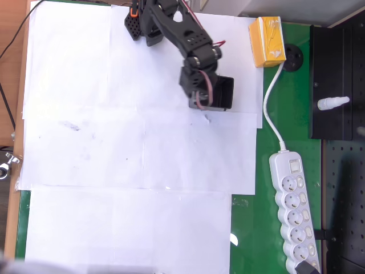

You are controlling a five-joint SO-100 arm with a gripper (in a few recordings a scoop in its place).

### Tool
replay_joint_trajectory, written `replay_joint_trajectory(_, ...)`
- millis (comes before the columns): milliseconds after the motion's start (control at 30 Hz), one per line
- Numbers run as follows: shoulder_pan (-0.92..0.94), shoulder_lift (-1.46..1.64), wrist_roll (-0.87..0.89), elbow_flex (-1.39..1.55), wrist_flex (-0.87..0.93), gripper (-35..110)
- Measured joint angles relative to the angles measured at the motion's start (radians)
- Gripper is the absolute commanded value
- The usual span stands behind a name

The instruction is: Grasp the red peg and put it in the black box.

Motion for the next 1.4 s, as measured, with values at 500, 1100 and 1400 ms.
replay_joint_trajectory(500,0.267,-0.583,-0.258,-0.894,-0.385,0)
replay_joint_trajectory(1100,0.356,-1.224,-0.802,-1.666,-0.416,0)
replay_joint_trajectory(1400,0.359,-1.462,-0.899,-1.740,-0.232,0)
